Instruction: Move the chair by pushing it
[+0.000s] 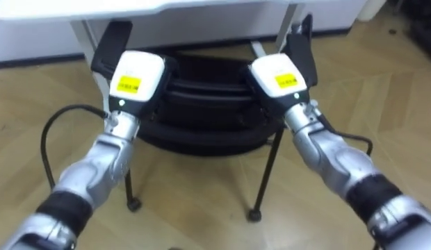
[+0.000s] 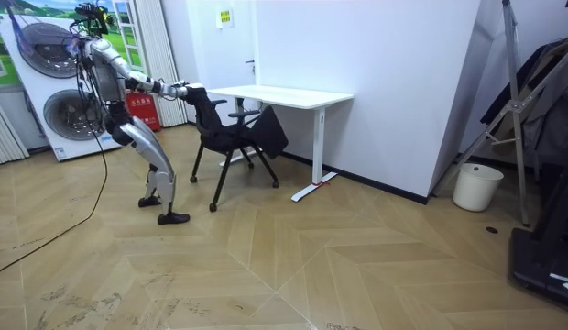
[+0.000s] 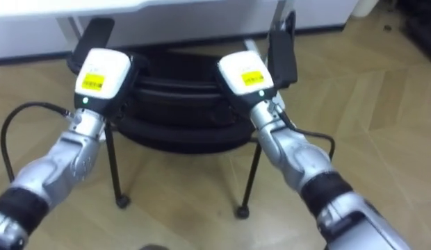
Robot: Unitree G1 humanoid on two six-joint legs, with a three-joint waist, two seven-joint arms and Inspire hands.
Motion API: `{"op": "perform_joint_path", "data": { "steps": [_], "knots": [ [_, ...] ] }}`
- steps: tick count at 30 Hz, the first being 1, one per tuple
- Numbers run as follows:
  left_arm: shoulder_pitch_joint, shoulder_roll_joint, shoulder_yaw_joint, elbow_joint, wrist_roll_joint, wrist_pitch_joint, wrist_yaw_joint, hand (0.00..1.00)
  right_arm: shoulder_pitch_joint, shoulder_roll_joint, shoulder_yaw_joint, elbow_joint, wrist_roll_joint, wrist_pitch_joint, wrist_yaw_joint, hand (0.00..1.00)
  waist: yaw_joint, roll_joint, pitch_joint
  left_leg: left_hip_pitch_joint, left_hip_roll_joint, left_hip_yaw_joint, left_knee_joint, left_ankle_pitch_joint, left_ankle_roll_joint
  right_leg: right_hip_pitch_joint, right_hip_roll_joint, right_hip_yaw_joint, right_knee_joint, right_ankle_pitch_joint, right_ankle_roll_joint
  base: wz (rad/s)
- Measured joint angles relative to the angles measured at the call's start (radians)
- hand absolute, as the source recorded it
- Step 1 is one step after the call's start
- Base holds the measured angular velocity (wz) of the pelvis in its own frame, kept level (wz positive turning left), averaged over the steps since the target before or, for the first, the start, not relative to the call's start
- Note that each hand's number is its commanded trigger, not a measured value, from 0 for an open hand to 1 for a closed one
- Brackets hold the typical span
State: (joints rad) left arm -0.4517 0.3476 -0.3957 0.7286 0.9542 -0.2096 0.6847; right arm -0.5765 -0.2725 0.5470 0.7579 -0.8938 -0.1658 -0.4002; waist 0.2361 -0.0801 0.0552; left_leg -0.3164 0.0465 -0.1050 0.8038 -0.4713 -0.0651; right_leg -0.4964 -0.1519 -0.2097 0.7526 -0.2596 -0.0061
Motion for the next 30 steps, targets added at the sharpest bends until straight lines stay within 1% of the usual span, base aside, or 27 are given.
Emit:
{"op": "perform_joint_path", "data": {
  "steps": [1, 2, 3, 4, 5, 7, 8, 9, 10, 11, 12, 13, 14, 15, 16, 17, 19, 21, 22, 23, 24, 25, 26, 27, 28, 29, 30],
  "knots": [
    [0.001, -0.004, 0.003, -0.005, -0.005, 0.011, 0.001, 1.0, -0.013, 0.0, 0.0, -0.002, 0.0, 0.002, 0.011, 1.0, 0.001, 0.007, 0.0044, 0.01, 0.021, 0.0, 0.004, -0.009, -0.019, 0.016, 0.016, -0.011, 0.006, 0.022, -0.034, 0.33],
    [0.001, -0.015, 0.004, -0.004, -0.01, 0.023, 0.001, 1.0, -0.023, 0.0, 0.0, 0.003, 0.0, 0.005, 0.024, 1.0, 0.006, 0.015, 0.0046, 0.022, 0.038, 0.0, -0.008, -0.008, -0.029, 0.027, 0.022, -0.027, 0.012, 0.006, -0.047, 0.28],
    [0.002, -0.02, 0.007, -0.005, -0.01, 0.029, 0.001, 1.0, -0.029, -0.002, 0.0, 0.004, 0.0, 0.005, 0.03, 1.0, 0.01, 0.017, 0.0047, 0.027, 0.045, 0.0, -0.019, -0.006, -0.034, 0.029, 0.026, -0.031, 0.011, 0.001, -0.052, 0.18],
    [0.002, -0.025, 0.015, -0.013, -0.01, 0.037, 0.003, 1.0, -0.041, -0.004, 0.0, 0.003, 0.0, 0.005, 0.036, 1.0, 0.015, 0.016, 0.0061, 0.03, 0.05, -0.007, -0.041, -0.001, -0.049, 0.027, 0.03, -0.04, 0.012, -0.008, -0.061, 0.12],
    [0.004, -0.027, 0.022, -0.021, -0.01, 0.045, 0.006, 1.0, -0.054, -0.004, 0.0, 0.003, 0.0, 0.005, 0.044, 1.0, 0.015, 0.013, 0.0075, 0.033, 0.05, -0.015, -0.061, 0.006, -0.061, 0.024, 0.032, -0.046, 0.012, -0.014, -0.064, 0.13],
    [0.009, -0.027, 0.03, -0.027, -0.01, 0.049, 0.013, 1.0, -0.064, -0.004, 0.0, 0.0, -0.002, 0.003, 0.055, 1.0, 0.014, 0.013, 0.0077, 0.041, 0.056, -0.019, -0.082, 0.01, -0.069, 0.025, 0.035, -0.054, 0.015, -0.024, -0.07, 0.1],
    [0.012, -0.027, 0.035, -0.027, -0.01, 0.049, 0.016, 1.0, -0.066, -0.004, -0.001, -0.004, -0.006, 0.003, 0.062, 1.0, 0.014, 0.013, 0.0077, 0.047, 0.061, -0.018, -0.09, 0.011, -0.07, 0.028, 0.042, -0.058, 0.021, -0.037, -0.072, 0.08],
    [0.013, -0.027, 0.035, -0.028, -0.01, 0.05, 0.019, 1.0, -0.066, -0.004, -0.001, -0.011, -0.007, 0.004, 0.069, 1.0, 0.014, 0.012, 0.0073, 0.05, 0.063, -0.018, -0.092, 0.01, -0.072, 0.028, 0.043, -0.059, 0.026, -0.045, -0.074, 0.08],
    [0.019, -0.026, 0.037, -0.034, -0.01, 0.052, 0.024, 1.0, -0.064, -0.004, -0.002, -0.023, -0.013, 0.007, 0.08, 1.0, 0.013, 0.01, 0.0064, 0.053, 0.065, -0.018, -0.088, 0.01, -0.072, 0.03, 0.047, -0.057, 0.034, -0.061, -0.081, 0.15],
    [0.027, -0.026, 0.037, -0.045, -0.01, 0.058, 0.026, 1.0, -0.059, -0.004, -0.009, -0.034, -0.015, 0.008, 0.089, 1.0, 0.005, 0.012, 0.0058, 0.048, 0.072, -0.015, -0.047, 0.018, -0.075, 0.036, 0.055, -0.056, 0.041, -0.074, -0.085, 0.19],
    [0.028, -0.026, 0.034, -0.045, -0.01, 0.06, 0.028, 1.0, -0.054, -0.004, -0.013, -0.037, -0.016, 0.008, 0.093, 1.0, 0.002, 0.012, 0.0062, 0.041, 0.077, -0.01, -0.019, 0.023, -0.071, 0.042, 0.061, -0.053, 0.047, -0.082, -0.086, 0.22],
    [0.032, -0.026, 0.023, -0.044, -0.01, 0.069, 0.028, 1.0, -0.045, -0.001, -0.017, -0.036, -0.019, 0.009, 0.101, 1.0, 0.002, 0.013, 0.0062, 0.023, 0.082, -0.01, 0.063, 0.042, -0.043, 0.058, 0.07, -0.04, 0.061, -0.099, -0.088, 0.11],
    [0.042, -0.027, 0.01, -0.047, -0.01, 0.079, 0.029, 1.0, -0.035, 0.002, -0.017, -0.031, -0.019, 0.007, 0.112, 1.0, 0.004, 0.015, 0.0055, 0.005, 0.084, -0.016, 0.153, 0.073, -0.028, 0.083, 0.076, -0.039, 0.074, -0.119, -0.088, 0.04],
    [0.049, -0.027, 0.004, -0.051, -0.01, 0.081, 0.029, 1.0, -0.027, 0.003, -0.017, -0.031, -0.019, 0.007, 0.112, 1.0, 0.005, 0.017, 0.0053, -0.005, 0.085, -0.021, 0.195, 0.093, -0.022, 0.096, 0.08, -0.04, 0.079, -0.128, -0.089, -0.03],
    [0.063, -0.027, -0.007, -0.058, -0.01, 0.091, 0.03, 1.0, -0.012, 0.008, -0.02, -0.029, -0.019, 0.006, 0.113, 1.0, 0.007, 0.02, 0.0064, -0.015, 0.085, -0.027, 0.254, 0.129, -0.015, 0.122, 0.082, -0.04, 0.089, -0.143, -0.091, 0.0],
    [0.073, -0.028, -0.014, -0.062, -0.009, 0.096, 0.029, 1.0, 0.003, 0.008, -0.022, -0.031, -0.019, 0.004, 0.114, 1.0, 0.006, 0.018, 0.0056, -0.018, 0.084, -0.025, 0.282, 0.148, -0.018, 0.142, 0.08, -0.04, 0.098, -0.15, -0.095, 0.04],
    [0.076, -0.028, -0.016, -0.061, -0.009, 0.096, 0.03, 1.0, 0.009, 0.007, -0.024, -0.035, -0.017, 0.002, 0.114, 1.0, 0.003, 0.02, 0.0052, -0.016, 0.084, -0.021, 0.295, 0.159, -0.018, 0.153, 0.079, -0.037, 0.101, -0.153, -0.094, 0.05],
    [0.075, -0.033, -0.01, -0.059, -0.009, 0.095, 0.029, 1.0, 0.007, 0.008, -0.025, -0.038, -0.017, 0.001, 0.113, 1.0, -0.016, 0.02, 0.0061, -0.023, 0.079, -0.02, 0.292, 0.16, -0.019, 0.156, 0.069, -0.041, 0.1, -0.153, -0.094, 0.2],
    [0.074, -0.039, -0.008, -0.058, -0.009, 0.094, 0.028, 1.0, 0.007, 0.005, -0.027, -0.038, -0.017, -0.003, 0.112, 1.0, -0.037, 0.016, 0.008, -0.026, 0.076, -0.017, 0.28, 0.149, -0.018, 0.16, 0.061, -0.037, 0.094, -0.152, -0.088, 0.46],
    [0.07, -0.046, -0.01, -0.053, -0.009, 0.092, 0.029, 1.0, 0.008, 0.0, -0.031, -0.037, -0.017, -0.009, 0.112, 1.0, -0.056, 0.015, 0.0088, -0.029, 0.069, -0.011, 0.239, 0.128, -0.017, 0.163, 0.05, -0.034, 0.081, -0.15, -0.076, 0.46],
    [0.066, -0.052, -0.011, -0.049, -0.009, 0.091, 0.029, 1.0, 0.008, -0.011, -0.033, -0.037, -0.015, -0.012, 0.112, 1.0, -0.065, 0.013, 0.0105, -0.035, 0.058, -0.009, 0.206, 0.119, -0.016, 0.163, 0.043, -0.03, 0.076, -0.151, -0.071, 0.3],
    [0.059, -0.064, -0.017, -0.039, -0.009, 0.091, 0.028, 1.0, 0.011, -0.019, -0.034, -0.036, -0.011, -0.022, 0.11, 1.0, -0.067, 0.008, 0.019, -0.051, 0.037, -0.006, 0.132, 0.117, -0.017, 0.162, 0.045, 0.002, 0.065, -0.147, -0.064, -0.04],
    [0.059, -0.073, -0.025, -0.035, -0.01, 0.091, 0.029, 1.0, 0.013, -0.03, -0.033, -0.032, -0.01, -0.031, 0.106, 1.0, -0.068, 0.005, 0.0222, -0.062, 0.008, 0.002, 0.025, 0.12, -0.021, 0.157, 0.048, 0.051, 0.06, -0.141, -0.046, -0.24],
    [0.06, -0.077, -0.027, -0.031, -0.01, 0.091, 0.031, 1.0, 0.014, -0.036, -0.033, -0.027, -0.01, -0.036, 0.102, 1.0, -0.062, 0.008, 0.0206, -0.065, 0.002, 0.015, -0.033, 0.123, -0.024, 0.151, 0.05, 0.073, 0.058, -0.136, -0.034, -0.66],
    [0.064, -0.085, -0.027, -0.027, -0.011, 0.091, 0.034, 1.0, 0.016, -0.045, -0.03, -0.022, -0.01, -0.039, 0.088, 1.0, -0.046, 0.022, 0.0158, -0.072, -0.004, 0.032, -0.069, 0.159, -0.018, 0.135, 0.052, 0.106, 0.053, -0.126, -0.003, -0.73],
    [0.062, -0.087, -0.024, -0.028, -0.013, 0.091, 0.035, 1.0, 0.016, -0.045, -0.03, -0.027, -0.013, -0.03, 0.073, 1.0, -0.045, 0.031, 0.0065, -0.072, -0.009, 0.058, -0.084, 0.164, 0.0, 0.122, 0.059, 0.124, 0.032, -0.108, 0.023, -0.67],
    [0.056, -0.087, -0.022, -0.028, -0.013, 0.091, 0.037, 1.0, 0.015, -0.048, -0.031, -0.032, -0.013, -0.029, 0.07, 0.64, -0.044, 0.027, 0.0071, -0.074, -0.012, 0.075, -0.095, 0.17, 0.011, 0.114, 0.056, 0.132, 0.02, -0.097, 0.031, -0.42]
  ]
}}
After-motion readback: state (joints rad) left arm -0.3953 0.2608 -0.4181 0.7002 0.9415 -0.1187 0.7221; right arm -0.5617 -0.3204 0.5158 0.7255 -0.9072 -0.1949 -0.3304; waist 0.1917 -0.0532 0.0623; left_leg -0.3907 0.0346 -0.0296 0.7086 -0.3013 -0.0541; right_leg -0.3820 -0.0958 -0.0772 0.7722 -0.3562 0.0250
